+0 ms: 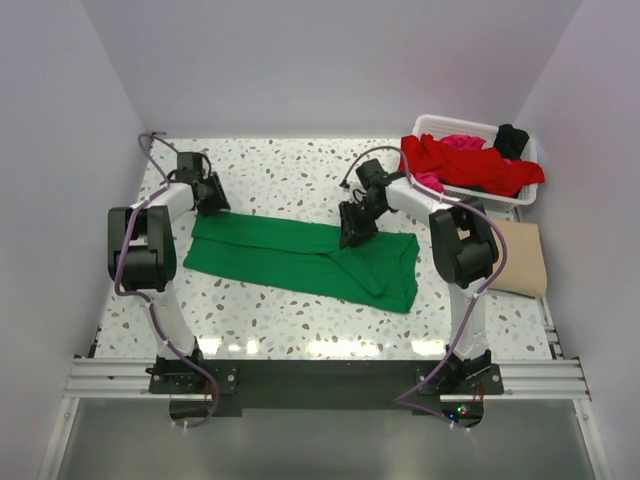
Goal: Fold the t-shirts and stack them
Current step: Fold the tshirt
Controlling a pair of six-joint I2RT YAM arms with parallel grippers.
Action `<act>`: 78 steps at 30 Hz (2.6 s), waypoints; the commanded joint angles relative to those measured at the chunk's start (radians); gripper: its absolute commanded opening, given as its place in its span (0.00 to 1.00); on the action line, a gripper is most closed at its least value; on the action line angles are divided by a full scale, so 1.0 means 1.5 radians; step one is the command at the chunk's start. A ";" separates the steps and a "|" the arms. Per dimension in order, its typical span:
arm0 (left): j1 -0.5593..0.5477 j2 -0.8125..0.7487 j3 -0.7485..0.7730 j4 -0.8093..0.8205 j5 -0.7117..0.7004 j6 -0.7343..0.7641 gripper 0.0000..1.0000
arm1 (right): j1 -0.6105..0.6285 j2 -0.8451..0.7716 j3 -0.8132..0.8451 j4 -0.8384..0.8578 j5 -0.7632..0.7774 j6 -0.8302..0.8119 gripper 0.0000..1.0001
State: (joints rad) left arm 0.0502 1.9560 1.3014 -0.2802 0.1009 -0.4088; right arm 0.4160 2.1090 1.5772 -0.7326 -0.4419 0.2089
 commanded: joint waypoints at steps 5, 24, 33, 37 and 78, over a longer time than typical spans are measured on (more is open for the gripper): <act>0.014 0.004 0.009 0.000 0.009 0.037 0.41 | 0.022 -0.054 -0.052 -0.001 -0.039 0.021 0.34; 0.067 0.015 -0.021 0.035 0.065 0.065 0.41 | 0.091 -0.068 -0.046 -0.060 0.010 0.078 0.31; 0.096 0.003 -0.052 0.061 0.083 0.052 0.41 | 0.135 -0.014 0.002 -0.122 -0.050 0.047 0.29; 0.100 0.006 -0.056 0.070 0.093 0.043 0.41 | 0.154 -0.017 0.019 -0.143 -0.004 0.049 0.30; 0.105 -0.020 -0.075 0.079 0.107 0.036 0.42 | 0.226 0.006 0.079 -0.182 0.191 0.046 0.14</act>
State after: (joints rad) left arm 0.1898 1.9522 1.2106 -0.1432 0.2699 -0.3565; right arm 0.7521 2.1311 1.6741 -0.9695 -0.1726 0.2859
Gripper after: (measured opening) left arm 0.416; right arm 0.118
